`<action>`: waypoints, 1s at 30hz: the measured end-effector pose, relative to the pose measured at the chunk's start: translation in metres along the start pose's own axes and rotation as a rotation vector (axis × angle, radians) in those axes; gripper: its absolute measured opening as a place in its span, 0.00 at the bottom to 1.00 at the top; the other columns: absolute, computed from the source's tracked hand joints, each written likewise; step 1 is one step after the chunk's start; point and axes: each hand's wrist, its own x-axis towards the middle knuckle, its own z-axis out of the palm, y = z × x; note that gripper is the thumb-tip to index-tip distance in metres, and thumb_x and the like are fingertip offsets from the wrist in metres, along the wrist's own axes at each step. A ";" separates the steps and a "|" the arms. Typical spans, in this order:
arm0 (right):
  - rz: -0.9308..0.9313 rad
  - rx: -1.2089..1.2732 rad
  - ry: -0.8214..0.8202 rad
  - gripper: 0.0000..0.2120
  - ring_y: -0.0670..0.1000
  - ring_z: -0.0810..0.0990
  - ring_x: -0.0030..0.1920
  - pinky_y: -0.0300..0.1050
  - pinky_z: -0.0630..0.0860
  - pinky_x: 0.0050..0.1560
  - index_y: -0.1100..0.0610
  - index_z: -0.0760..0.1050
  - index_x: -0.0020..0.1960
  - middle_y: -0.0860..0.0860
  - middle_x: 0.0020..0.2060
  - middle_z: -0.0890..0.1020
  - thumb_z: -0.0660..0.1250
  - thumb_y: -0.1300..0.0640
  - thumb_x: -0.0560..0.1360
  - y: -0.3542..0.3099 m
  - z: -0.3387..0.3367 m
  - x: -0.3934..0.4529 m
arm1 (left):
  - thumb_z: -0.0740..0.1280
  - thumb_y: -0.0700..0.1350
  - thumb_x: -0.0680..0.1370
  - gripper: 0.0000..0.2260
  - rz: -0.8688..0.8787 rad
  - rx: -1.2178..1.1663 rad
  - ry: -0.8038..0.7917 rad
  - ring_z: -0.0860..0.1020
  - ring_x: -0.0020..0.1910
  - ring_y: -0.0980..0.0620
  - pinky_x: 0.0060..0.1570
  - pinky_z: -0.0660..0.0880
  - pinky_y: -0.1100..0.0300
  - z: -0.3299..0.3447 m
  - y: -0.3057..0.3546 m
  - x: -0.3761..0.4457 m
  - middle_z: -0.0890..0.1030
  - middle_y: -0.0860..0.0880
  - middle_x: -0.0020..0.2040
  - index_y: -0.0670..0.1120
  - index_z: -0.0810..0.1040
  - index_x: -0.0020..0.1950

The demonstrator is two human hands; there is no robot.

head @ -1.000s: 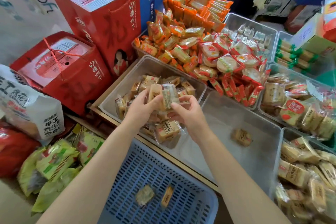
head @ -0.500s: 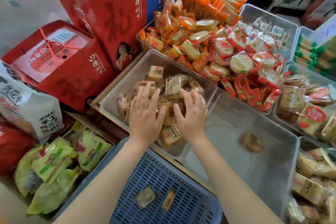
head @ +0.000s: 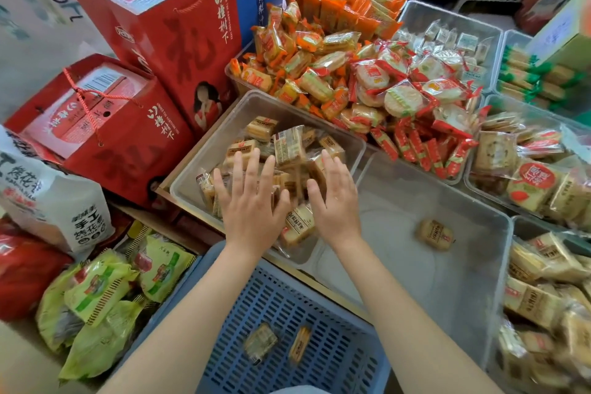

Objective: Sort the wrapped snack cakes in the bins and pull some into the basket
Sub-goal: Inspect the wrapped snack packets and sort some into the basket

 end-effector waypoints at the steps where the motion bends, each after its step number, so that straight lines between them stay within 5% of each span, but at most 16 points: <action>1: 0.006 0.041 0.034 0.28 0.50 0.53 0.81 0.51 0.50 0.79 0.43 0.54 0.82 0.49 0.81 0.60 0.53 0.41 0.83 0.003 -0.007 -0.005 | 0.59 0.55 0.81 0.26 0.048 -0.004 0.054 0.61 0.80 0.40 0.79 0.43 0.39 -0.004 0.008 -0.003 0.68 0.42 0.79 0.46 0.70 0.77; 3: 0.076 0.113 0.098 0.27 0.47 0.56 0.80 0.48 0.53 0.78 0.46 0.57 0.81 0.48 0.80 0.62 0.55 0.45 0.84 0.019 -0.023 -0.018 | 0.60 0.53 0.81 0.24 0.168 -0.085 0.096 0.63 0.80 0.41 0.80 0.47 0.41 -0.007 0.035 -0.013 0.69 0.42 0.78 0.44 0.71 0.76; 6: 0.319 0.161 0.258 0.25 0.50 0.61 0.78 0.48 0.58 0.77 0.54 0.62 0.79 0.52 0.77 0.66 0.59 0.50 0.84 0.071 -0.048 -0.035 | 0.58 0.53 0.82 0.25 0.302 -0.163 -0.093 0.63 0.79 0.41 0.79 0.51 0.43 0.015 0.085 -0.035 0.69 0.41 0.78 0.43 0.71 0.76; 9: 0.594 0.170 0.433 0.25 0.60 0.68 0.72 0.51 0.63 0.72 0.64 0.67 0.74 0.61 0.71 0.71 0.66 0.54 0.82 0.132 -0.068 -0.044 | 0.55 0.59 0.81 0.29 0.319 -0.037 -0.298 0.56 0.82 0.40 0.79 0.45 0.43 0.047 0.113 -0.059 0.63 0.40 0.81 0.45 0.66 0.79; 12: 0.752 0.198 0.420 0.30 0.63 0.69 0.71 0.53 0.65 0.70 0.65 0.64 0.75 0.63 0.71 0.70 0.68 0.51 0.81 0.182 -0.074 -0.048 | 0.54 0.63 0.80 0.34 0.286 0.046 -0.331 0.50 0.82 0.37 0.79 0.37 0.44 0.065 0.122 -0.075 0.57 0.38 0.83 0.46 0.61 0.81; 16: 0.784 0.134 0.413 0.29 0.64 0.65 0.74 0.51 0.58 0.73 0.66 0.63 0.77 0.66 0.74 0.67 0.68 0.55 0.81 0.221 -0.068 -0.040 | 0.54 0.64 0.80 0.36 0.259 0.055 -0.322 0.46 0.83 0.37 0.79 0.35 0.45 0.069 0.123 -0.078 0.52 0.39 0.84 0.46 0.57 0.83; 21: 0.809 0.208 0.498 0.27 0.64 0.72 0.66 0.49 0.68 0.66 0.61 0.72 0.71 0.64 0.66 0.71 0.75 0.59 0.75 0.239 -0.054 -0.030 | 0.55 0.64 0.80 0.36 0.241 -0.009 -0.314 0.45 0.83 0.39 0.80 0.38 0.44 0.070 0.123 -0.079 0.53 0.41 0.84 0.48 0.52 0.84; 26: 0.917 0.347 0.472 0.43 0.63 0.67 0.71 0.49 0.64 0.68 0.59 0.60 0.78 0.63 0.72 0.68 0.80 0.58 0.70 0.229 -0.057 -0.017 | 0.52 0.65 0.81 0.36 0.250 0.014 -0.329 0.45 0.83 0.39 0.80 0.40 0.42 0.071 0.123 -0.078 0.53 0.42 0.84 0.48 0.53 0.84; 30: 1.020 0.359 0.361 0.31 0.61 0.77 0.66 0.47 0.72 0.63 0.62 0.73 0.68 0.60 0.64 0.79 0.80 0.54 0.70 0.221 -0.055 -0.015 | 0.51 0.65 0.81 0.35 0.250 0.025 -0.338 0.44 0.83 0.39 0.80 0.39 0.43 0.071 0.122 -0.078 0.53 0.42 0.84 0.47 0.53 0.84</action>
